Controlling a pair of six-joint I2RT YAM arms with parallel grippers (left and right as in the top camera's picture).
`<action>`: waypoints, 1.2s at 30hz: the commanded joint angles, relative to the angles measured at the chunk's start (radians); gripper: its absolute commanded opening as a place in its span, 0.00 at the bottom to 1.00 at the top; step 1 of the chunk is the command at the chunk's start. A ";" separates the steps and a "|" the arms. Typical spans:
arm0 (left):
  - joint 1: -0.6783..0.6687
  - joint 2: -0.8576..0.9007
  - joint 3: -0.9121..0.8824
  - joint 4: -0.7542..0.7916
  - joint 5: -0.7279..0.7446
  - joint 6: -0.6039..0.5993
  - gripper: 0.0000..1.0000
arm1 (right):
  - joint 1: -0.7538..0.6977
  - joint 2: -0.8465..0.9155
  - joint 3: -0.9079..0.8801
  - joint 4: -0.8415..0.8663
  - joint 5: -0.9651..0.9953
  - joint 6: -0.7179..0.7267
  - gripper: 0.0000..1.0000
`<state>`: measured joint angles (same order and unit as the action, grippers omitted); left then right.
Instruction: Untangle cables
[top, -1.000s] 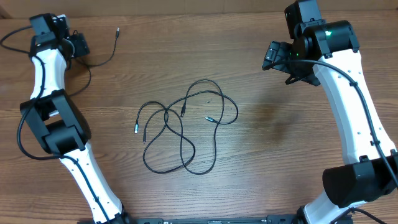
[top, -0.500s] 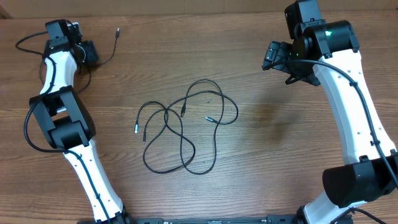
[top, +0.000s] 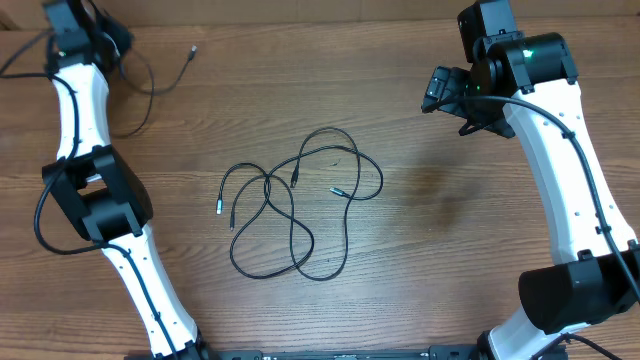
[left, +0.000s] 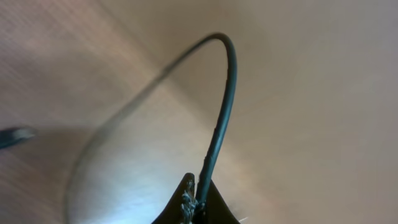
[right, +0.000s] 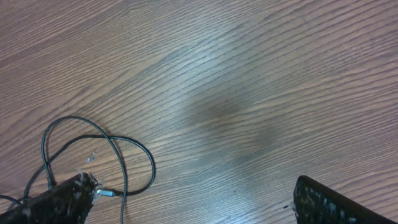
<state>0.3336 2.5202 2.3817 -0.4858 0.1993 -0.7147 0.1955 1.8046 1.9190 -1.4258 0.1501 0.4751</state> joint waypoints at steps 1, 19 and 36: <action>0.013 -0.077 0.115 0.018 0.054 -0.370 0.04 | -0.002 -0.002 0.011 0.002 0.014 0.008 1.00; 0.045 -0.051 0.172 -0.095 -0.366 -0.345 0.26 | -0.002 -0.002 0.011 0.003 0.014 0.008 1.00; 0.041 -0.022 0.169 -0.393 -0.351 0.199 0.59 | -0.002 -0.002 0.011 0.002 0.014 0.008 1.00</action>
<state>0.3801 2.4763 2.5458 -0.8406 -0.1471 -0.5865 0.1955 1.8046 1.9190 -1.4258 0.1497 0.4751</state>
